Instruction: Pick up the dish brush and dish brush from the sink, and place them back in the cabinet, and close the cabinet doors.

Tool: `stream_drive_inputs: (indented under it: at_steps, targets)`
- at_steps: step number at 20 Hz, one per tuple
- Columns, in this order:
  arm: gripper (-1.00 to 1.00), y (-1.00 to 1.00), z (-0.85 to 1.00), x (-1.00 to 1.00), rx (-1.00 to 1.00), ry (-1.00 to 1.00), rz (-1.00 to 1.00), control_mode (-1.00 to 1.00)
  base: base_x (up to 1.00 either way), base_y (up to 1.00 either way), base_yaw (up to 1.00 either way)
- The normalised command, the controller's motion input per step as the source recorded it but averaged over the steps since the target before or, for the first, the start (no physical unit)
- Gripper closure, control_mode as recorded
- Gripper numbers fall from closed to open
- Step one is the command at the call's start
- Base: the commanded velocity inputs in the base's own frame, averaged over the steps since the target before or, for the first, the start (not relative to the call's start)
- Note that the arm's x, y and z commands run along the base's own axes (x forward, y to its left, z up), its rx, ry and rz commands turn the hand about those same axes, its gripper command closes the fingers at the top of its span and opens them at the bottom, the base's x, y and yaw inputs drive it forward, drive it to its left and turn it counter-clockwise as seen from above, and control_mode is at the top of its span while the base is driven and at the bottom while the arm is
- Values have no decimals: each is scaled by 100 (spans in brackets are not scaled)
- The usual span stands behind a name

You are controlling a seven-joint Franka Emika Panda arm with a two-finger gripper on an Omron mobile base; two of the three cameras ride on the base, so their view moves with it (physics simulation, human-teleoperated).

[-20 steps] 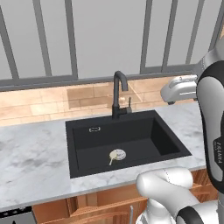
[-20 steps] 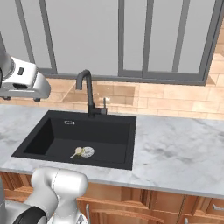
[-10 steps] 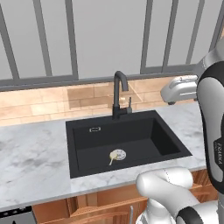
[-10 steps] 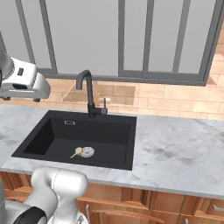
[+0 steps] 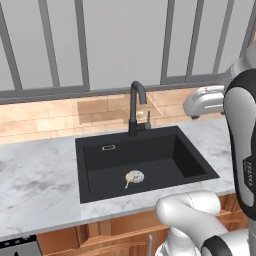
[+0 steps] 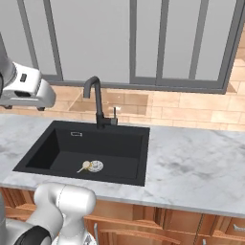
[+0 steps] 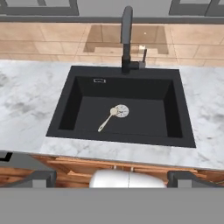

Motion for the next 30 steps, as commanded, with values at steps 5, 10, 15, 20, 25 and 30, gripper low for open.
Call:
stream_drive_inputs:
  at_steps: [5, 10, 15, 20, 25, 30]
  targets:
    - [-100, 12, -4, 32, 0, 0, -16, -100, 0, 0, 0]
    - [-100, 6, -23, 25, 0, 2, -13, -100, 0, 0, 0]
    - [-100, 0, -22, 9, 3, 4, -4, -100, 0, 0, 0]
    - [-100, 0, -3, 2, 9, 10, 0, -100, 0, 0, 0]
    - [-100, 0, -8, 0, 3, 13, 0, -100, 0, 0, 0]
    - [-100, 0, -12, 0, 0, 14, 0, -100, 0, 0, 0]
